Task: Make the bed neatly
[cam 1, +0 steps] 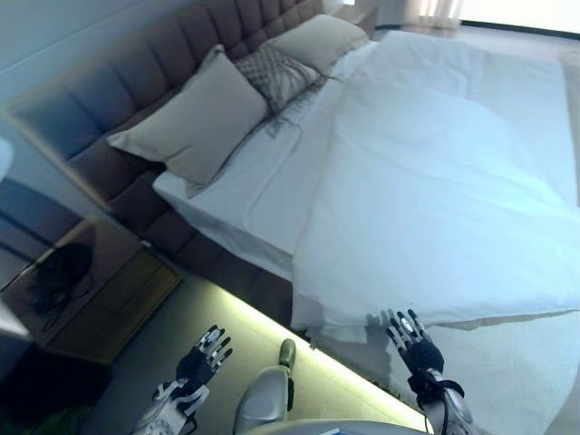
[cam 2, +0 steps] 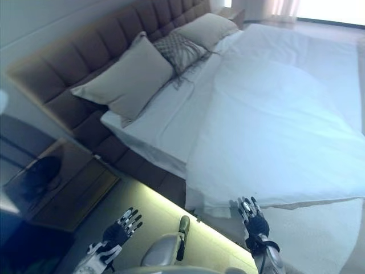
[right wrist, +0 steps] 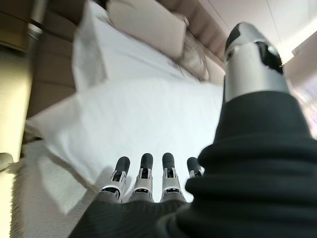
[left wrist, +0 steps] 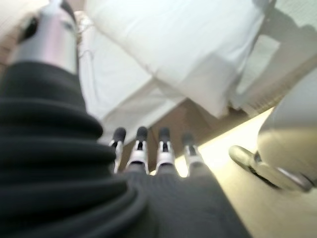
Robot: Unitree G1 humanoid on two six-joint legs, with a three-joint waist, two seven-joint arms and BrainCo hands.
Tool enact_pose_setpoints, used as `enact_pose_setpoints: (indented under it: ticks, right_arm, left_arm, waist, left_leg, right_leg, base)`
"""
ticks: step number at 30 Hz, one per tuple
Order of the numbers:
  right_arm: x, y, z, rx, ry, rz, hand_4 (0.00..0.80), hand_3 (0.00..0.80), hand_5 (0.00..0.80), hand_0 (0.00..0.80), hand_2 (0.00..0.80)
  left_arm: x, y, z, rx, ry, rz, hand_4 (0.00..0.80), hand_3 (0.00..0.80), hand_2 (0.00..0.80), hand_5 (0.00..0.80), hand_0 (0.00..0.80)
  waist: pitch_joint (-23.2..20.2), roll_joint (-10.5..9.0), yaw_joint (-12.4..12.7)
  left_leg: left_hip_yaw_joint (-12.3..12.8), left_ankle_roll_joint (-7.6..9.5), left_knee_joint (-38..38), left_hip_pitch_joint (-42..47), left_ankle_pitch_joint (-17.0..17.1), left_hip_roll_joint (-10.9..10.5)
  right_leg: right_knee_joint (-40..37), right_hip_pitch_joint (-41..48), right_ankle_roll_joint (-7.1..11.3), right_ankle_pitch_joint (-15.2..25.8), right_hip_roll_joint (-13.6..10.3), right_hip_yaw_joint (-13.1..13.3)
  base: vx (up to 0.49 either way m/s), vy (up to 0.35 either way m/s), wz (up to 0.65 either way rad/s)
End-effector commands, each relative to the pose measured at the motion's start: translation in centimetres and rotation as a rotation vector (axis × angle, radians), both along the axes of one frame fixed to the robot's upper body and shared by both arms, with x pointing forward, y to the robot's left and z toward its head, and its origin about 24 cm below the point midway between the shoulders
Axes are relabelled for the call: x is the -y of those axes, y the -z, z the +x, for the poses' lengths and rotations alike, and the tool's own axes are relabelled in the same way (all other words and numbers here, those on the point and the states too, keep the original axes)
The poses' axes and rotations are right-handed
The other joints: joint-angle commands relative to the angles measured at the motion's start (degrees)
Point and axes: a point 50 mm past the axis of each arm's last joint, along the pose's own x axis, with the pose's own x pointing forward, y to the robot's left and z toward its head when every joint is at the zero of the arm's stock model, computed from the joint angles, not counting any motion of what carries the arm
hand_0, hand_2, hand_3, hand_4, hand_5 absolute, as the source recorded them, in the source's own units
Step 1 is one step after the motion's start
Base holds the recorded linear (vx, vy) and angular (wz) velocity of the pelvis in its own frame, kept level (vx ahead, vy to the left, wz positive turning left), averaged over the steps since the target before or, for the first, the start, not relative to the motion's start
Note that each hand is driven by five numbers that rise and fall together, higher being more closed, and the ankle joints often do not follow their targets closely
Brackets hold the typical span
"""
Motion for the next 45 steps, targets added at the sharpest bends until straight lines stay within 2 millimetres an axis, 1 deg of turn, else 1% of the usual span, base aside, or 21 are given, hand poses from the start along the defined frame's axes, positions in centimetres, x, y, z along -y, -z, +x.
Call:
enact_pose_setpoints:
  ticks: [1, 3, 5, 8, 12, 15, 18, 20, 21, 22, 23, 25, 27, 29, 30, 32, 34, 36, 38, 43, 45]
  right_arm:
    - [-0.8, -1.7, 0.9, 0.106, 0.019, 0.022, 0.000, 0.000, 0.000, 0.000, 0.000]
    - [-1.6, -1.9, 1.0, 0.128, 0.004, 0.005, 0.000, 0.000, 0.000, 0.000, 0.000]
    - [-2.0, -2.2, 1.1, 0.159, -0.004, 0.038, 0.000, 0.000, 0.000, 0.000, 0.000]
    - [-2.5, -2.3, 1.7, 0.183, -0.046, 0.032, 0.000, 0.000, 0.000, 0.000, 0.000]
    - [-2.3, -2.4, 2.6, 0.199, -0.035, 0.037, 0.000, 0.000, 0.000, 0.000, 0.000]
    - [-2.2, -2.3, 2.5, 0.184, -0.022, 0.060, 0.000, 0.000, 0.000, 0.000, 0.000]
    - [-2.0, -2.1, 2.3, 0.169, -0.033, 0.066, 0.000, 0.000, 0.000, 0.000, 0.000]
    - [-1.5, -2.1, 2.5, 0.173, -0.049, 0.059, 0.000, 0.000, 0.000, 0.000, 0.000]
    - [-1.1, -2.3, 2.8, 0.188, -0.047, 0.057, 0.000, 0.000, 0.000, 0.000, 0.000]
    - [-1.2, -2.4, 3.1, 0.187, -0.042, 0.055, 0.000, 0.000, 0.000, 0.000, 0.000]
    - [-1.2, -2.3, 3.4, 0.178, -0.022, 0.054, 0.000, 0.000, 0.000, 0.000, 0.000]
    - [-1.1, -2.1, 3.6, 0.182, 0.024, 0.097, 0.000, 0.000, 0.000, 0.000, 0.000]
    - [-0.6, -2.2, 2.9, 0.182, 0.056, 0.082, 0.000, 0.000, 0.000, 0.000, 0.000]
    - [-0.6, -2.3, 2.3, 0.185, 0.073, 0.071, 0.000, 0.000, 0.000, 0.000, 0.000]
    - [-0.7, -2.3, 2.2, 0.185, 0.079, 0.068, 0.000, 0.000, 0.000, 0.000, 0.000]
    - [-0.8, -2.2, 2.3, 0.173, 0.096, 0.059, 0.000, 0.000, 0.000, 0.000, 0.000]
    - [-0.4, -2.0, 2.4, 0.157, 0.117, 0.046, 0.000, 0.000, 0.000, 0.000, 0.000]
    - [0.2, -2.1, 2.8, 0.150, 0.130, 0.042, 0.000, 0.000, 0.000, 0.000, 0.000]
    - [0.6, -2.0, 3.1, 0.133, 0.140, 0.039, 0.000, 0.000, 0.000, 0.000, 0.000]
    - [1.2, -1.6, 2.8, 0.098, 0.144, 0.038, 0.000, 0.000, 0.000, 0.000, 0.000]
    - [1.6, -1.6, 2.7, 0.094, 0.173, 0.044, 0.000, 0.000, 0.000, 0.000, 0.000]
  left_arm:
    - [-0.8, -2.5, 2.6, 0.151, 0.050, 0.070, 0.000, 0.000, 0.000, 0.000, 0.000]
    - [-0.6, -2.9, 2.6, 0.177, 0.058, 0.094, 0.000, 0.000, 0.000, 0.000, 0.000]
    - [-1.3, -3.1, 2.5, 0.191, 0.037, 0.121, 0.000, 0.000, 0.000, 0.000, 0.000]
    - [-2.3, -3.6, 3.2, 0.211, -0.018, 0.140, 0.000, 0.000, 0.000, 0.000, 0.000]
    - [-3.1, -3.7, 3.0, 0.198, -0.059, 0.140, 0.000, 0.000, 0.000, 0.000, 0.000]
    - [-3.4, -3.5, 2.2, 0.184, -0.067, 0.137, 0.000, 0.000, 0.000, 0.000, 0.000]
    - [-3.2, -3.1, 1.5, 0.177, -0.058, 0.121, 0.000, 0.000, 0.000, 0.000, 0.000]
    - [-2.8, -2.9, 1.3, 0.184, -0.024, 0.114, 0.000, 0.000, 0.000, 0.000, 0.000]
    - [-2.6, -3.0, 1.4, 0.193, -0.009, 0.112, 0.000, 0.000, 0.000, 0.000, 0.000]
    - [-2.5, -3.0, 1.5, 0.199, -0.004, 0.105, 0.000, 0.000, 0.000, 0.000, 0.000]
    - [-2.0, -3.1, 1.6, 0.205, -0.004, 0.088, 0.000, 0.000, 0.000, 0.000, 0.000]
    - [-1.8, -3.1, 1.7, 0.209, 0.010, 0.105, 0.000, 0.000, 0.000, 0.000, 0.000]
    - [-2.2, -3.3, 1.8, 0.220, 0.024, 0.124, 0.000, 0.000, 0.000, 0.000, 0.000]
    - [-2.5, -3.5, 1.9, 0.214, 0.016, 0.152, 0.000, 0.000, 0.000, 0.000, 0.000]
    - [-2.8, -3.6, 1.9, 0.216, 0.011, 0.159, 0.000, 0.000, 0.000, 0.000, 0.000]
    - [-3.2, -3.7, 2.1, 0.214, -0.012, 0.164, 0.000, 0.000, 0.000, 0.000, 0.000]
    - [-3.7, -3.8, 2.2, 0.208, -0.048, 0.171, 0.000, 0.000, 0.000, 0.000, 0.000]
    - [-4.4, -3.8, 2.3, 0.207, -0.079, 0.178, 0.000, 0.000, 0.000, 0.000, 0.000]
    - [-4.9, -4.0, 2.4, 0.215, -0.097, 0.168, 0.000, 0.000, 0.000, 0.000, 0.000]
    - [-4.9, -4.4, 2.4, 0.224, -0.076, 0.173, 0.000, 0.000, 0.000, 0.000, 0.000]
    - [-4.6, -4.3, 2.8, 0.226, -0.071, 0.176, 0.000, 0.000, 0.000, 0.000, 0.000]
  waist:
    - [-2.7, -1.76, 0.0]
    - [-3.2, -2.27, 0.7]
    - [-3.3, -1.91, 0.7]
    - [-3.6, -2.07, 1.1]
    - [-4.0, -2.20, 2.1]
    - [-4.5, -2.66, 2.7]
    - [-4.3, -2.84, 2.7]
    - [-3.5, -2.85, 3.1]
    - [-2.9, -3.60, 3.3]
    - [-2.9, -4.12, 3.4]
    - [-2.9, -4.47, 3.9]
    - [-3.3, -4.90, 3.9]
    - [-4.2, -5.43, 3.5]
    - [-4.4, -3.68, 1.5]
    - [-3.9, -3.14, 0.9]
    - [-2.9, -2.72, -0.1]
    - [-2.3, -3.04, -1.6]
    - [-1.5, -4.36, -3.5]
    - [-0.9, -5.04, -4.5]
    - [-1.2, -5.09, -3.8]
    - [-1.3, -5.03, -3.9]
  left_leg:
    - [0.5, 1.15, 1.1, -5.3, 4.4, -1.3]
    - [0.7, 4.02, 0.9, -4.1, 2.2, -3.2]
    - [1.3, 4.98, 0.2, -2.4, 1.6, -3.8]
    - [0.7, 5.51, -0.6, -1.6, 1.2, -5.0]
    - [-0.2, 5.40, 0.4, -1.4, 0.0, -5.7]
    - [-0.4, 5.28, -0.8, -0.1, 0.1, -5.0]
    - [0.3, 4.17, -2.3, -0.3, 1.5, -3.5]
    - [-0.1, 1.77, -1.0, -2.8, 4.6, -1.7]
    - [-0.3, 1.33, 3.1, -4.5, 4.4, -1.8]
    - [-0.4, 1.88, 4.1, -4.3, 2.1, -1.9]
    - [-0.3, 2.35, 2.8, -3.5, 0.6, -2.0]
    - [2.4, 3.96, 1.6, -2.1, -0.8, -2.1]
    - [2.8, 5.67, 1.5, -1.7, -1.8, -3.2]
    - [2.3, 7.84, 1.2, 1.7, -3.9, -3.4]
    - [2.6, 8.04, 1.2, 3.4, -4.7, -3.3]
    - [2.1, 7.54, 1.2, 6.1, -5.5, -3.4]
    - [0.8, 6.51, 0.8, 8.5, -6.8, -3.6]
    - [0.3, 5.23, 1.1, 10.7, -9.5, -3.3]
    - [0.3, 4.22, 1.2, 12.5, -11.4, -2.3]
    - [0.2, 0.28, 0.8, 12.6, -8.4, 4.8]
    - [0.1, -0.54, 0.6, 12.3, -7.7, 6.5]
  right_leg:
    - [9.0, 0.8, 3.45, 12.0, -4.0, -7.0]
    - [15.9, -1.8, 3.44, 16.8, -6.6, -7.3]
    - [20.5, -4.4, 3.04, 17.8, -6.7, -8.1]
    - [15.9, -5.7, 1.86, 17.3, -6.1, -9.3]
    - [11.3, -6.5, 1.68, 16.9, -5.8, -10.9]
    - [9.4, -4.9, 2.41, 17.3, -5.4, -12.1]
    - [6.1, -4.0, 2.24, 14.9, -3.0, -13.3]
    - [3.0, -2.3, 1.86, 12.0, -1.0, -12.9]
    - [1.8, -2.2, 1.79, 12.4, -1.5, -12.9]
    - [1.9, -2.5, 2.08, 12.6, -2.0, -12.7]
    - [2.9, -2.6, 2.42, 13.6, -3.2, -12.7]
    - [5.8, -1.8, 3.22, 16.1, -5.3, -13.5]
    - [11.9, -2.1, 4.26, 19.9, -6.1, -12.3]
    - [25.8, -10.0, 4.42, 23.6, -6.0, -10.3]
    - [28.4, -13.4, 3.53, 22.8, -6.8, -10.4]
    - [25.3, -16.5, 2.06, 21.2, -7.9, -11.2]
    - [14.8, -18.7, 1.62, 23.6, -9.5, -10.9]
    - [4.7, -19.7, 3.17, 27.1, -11.6, -8.5]
    - [1.4, -19.8, 5.00, 30.7, -12.1, -6.7]
    - [-1.1, -15.0, 5.99, 24.2, -9.4, -9.6]
    - [-1.6, -14.1, 6.13, 22.5, -8.3, -10.4]
  base:
    - [0.240, 0.229, -0.33]
    - [0.236, 0.260, 0.01]
    - [0.210, 0.206, 0.06]
    - [0.141, 0.027, -0.03]
    - [0.100, -0.058, -0.04]
    - [0.106, -0.051, 0.03]
    - [0.074, -0.031, 0.30]
    - [0.024, -0.002, 0.29]
    - [-0.045, -0.007, 0.22]
    - [-0.033, 0.022, 0.21]
    - [0.041, 0.053, 0.10]
    - [0.083, 0.078, -0.21]
    - [0.084, 0.119, -0.06]
    - [0.102, 0.186, 0.25]
    - [0.098, 0.089, 0.15]
    - [0.126, -0.072, 0.08]
    - [0.168, -0.269, -0.23]
    - [0.193, -0.364, -0.23]
    - [0.157, -0.306, 0.13]
    - [0.074, -0.260, 0.08]
    - [0.011, -0.189, 0.24]
